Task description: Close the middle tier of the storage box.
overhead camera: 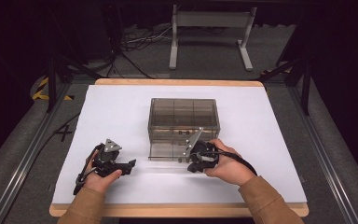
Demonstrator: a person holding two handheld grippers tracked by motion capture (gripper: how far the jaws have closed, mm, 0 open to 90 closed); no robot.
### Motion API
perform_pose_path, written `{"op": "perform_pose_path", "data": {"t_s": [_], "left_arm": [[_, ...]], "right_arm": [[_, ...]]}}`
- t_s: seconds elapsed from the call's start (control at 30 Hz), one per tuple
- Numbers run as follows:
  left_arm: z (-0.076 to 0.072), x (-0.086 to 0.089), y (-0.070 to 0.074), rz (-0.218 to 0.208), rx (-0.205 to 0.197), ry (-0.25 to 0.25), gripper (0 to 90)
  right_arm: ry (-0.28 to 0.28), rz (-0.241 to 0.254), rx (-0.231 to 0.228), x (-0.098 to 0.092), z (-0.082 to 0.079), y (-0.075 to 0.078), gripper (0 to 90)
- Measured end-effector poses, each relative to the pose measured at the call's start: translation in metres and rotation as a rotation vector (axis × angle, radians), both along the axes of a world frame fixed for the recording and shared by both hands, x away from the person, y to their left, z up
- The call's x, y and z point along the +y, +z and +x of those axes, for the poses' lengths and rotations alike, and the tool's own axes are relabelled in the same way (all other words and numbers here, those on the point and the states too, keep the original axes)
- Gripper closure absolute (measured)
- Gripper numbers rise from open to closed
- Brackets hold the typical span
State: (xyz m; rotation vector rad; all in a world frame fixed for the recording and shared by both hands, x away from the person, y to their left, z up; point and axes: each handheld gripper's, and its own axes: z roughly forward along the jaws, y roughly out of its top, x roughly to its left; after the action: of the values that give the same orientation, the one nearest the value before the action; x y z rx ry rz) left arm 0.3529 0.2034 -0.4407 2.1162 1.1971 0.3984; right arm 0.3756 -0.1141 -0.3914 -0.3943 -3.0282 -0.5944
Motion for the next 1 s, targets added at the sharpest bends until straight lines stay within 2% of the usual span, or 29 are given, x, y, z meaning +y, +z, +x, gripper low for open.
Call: {"op": "perform_pose_path", "data": {"t_s": [0.23,0.53,1.0], "left_arm": [[0.0,0.0,-0.0001,0.0,0.0,0.0,20.7],[-0.0001,0.0001,0.0002,0.002,0.0,0.001,20.7],[-0.0002,0.0,0.0002,-0.002,0.002,0.0,20.7]], "right_arm": [[-0.045,-0.019,-0.013,0.0012,0.0025,-0.0012,90.0],[-0.075,-0.041,-0.055,0.0014,0.0056,-0.0001,90.0],[-0.095,-0.059,-0.098,0.0065,0.0019,0.0004,90.0]]}}
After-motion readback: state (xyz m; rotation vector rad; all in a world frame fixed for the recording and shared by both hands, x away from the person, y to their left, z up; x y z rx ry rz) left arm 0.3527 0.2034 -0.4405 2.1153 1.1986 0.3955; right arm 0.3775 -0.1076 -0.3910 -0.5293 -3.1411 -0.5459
